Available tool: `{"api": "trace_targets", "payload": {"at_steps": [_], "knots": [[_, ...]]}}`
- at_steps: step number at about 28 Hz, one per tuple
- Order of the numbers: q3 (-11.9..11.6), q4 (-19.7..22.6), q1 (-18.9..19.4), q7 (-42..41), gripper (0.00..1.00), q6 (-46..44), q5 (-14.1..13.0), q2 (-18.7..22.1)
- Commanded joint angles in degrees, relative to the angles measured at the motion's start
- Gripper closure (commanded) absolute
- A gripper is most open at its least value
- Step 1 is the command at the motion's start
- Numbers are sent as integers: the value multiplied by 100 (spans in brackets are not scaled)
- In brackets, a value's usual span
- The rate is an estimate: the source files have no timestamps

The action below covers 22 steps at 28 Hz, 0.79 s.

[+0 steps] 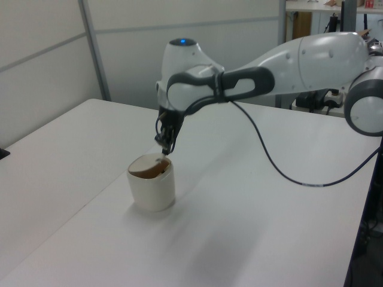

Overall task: Open the trash can
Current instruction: 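Lift the gripper away, flipping the lid open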

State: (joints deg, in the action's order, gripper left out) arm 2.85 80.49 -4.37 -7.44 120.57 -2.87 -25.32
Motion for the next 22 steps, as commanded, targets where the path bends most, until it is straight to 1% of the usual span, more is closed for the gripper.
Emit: {"api": "trace_targets", "payload": {"at_steps": [1,3,4,7,8,9,10,11,12,13,14,15,17,22], "knots": [[-39,11,-107,-301,100,-867,-21,501],[-48,2,-186,-398,100,-1096,-12,607],[-39,2,-274,-468,98,-1297,-12,703],[-48,2,-336,-521,92,-1562,-3,809],[-48,2,-362,-539,87,-1624,-3,835],[-48,2,-388,-565,79,-1668,5,853],[-48,10,-441,-635,66,-1782,66,879],[-39,19,-450,-688,61,-1852,137,897],[-39,19,-450,-740,50,-1940,207,897],[-39,28,-450,-784,33,-2011,277,897],[-39,28,-450,-794,13,-2063,348,888],[-39,28,-450,-794,0,-2107,444,888],[-39,28,-450,-794,0,-2134,515,888],[-39,28,-450,-785,0,-2451,542,888]]}}
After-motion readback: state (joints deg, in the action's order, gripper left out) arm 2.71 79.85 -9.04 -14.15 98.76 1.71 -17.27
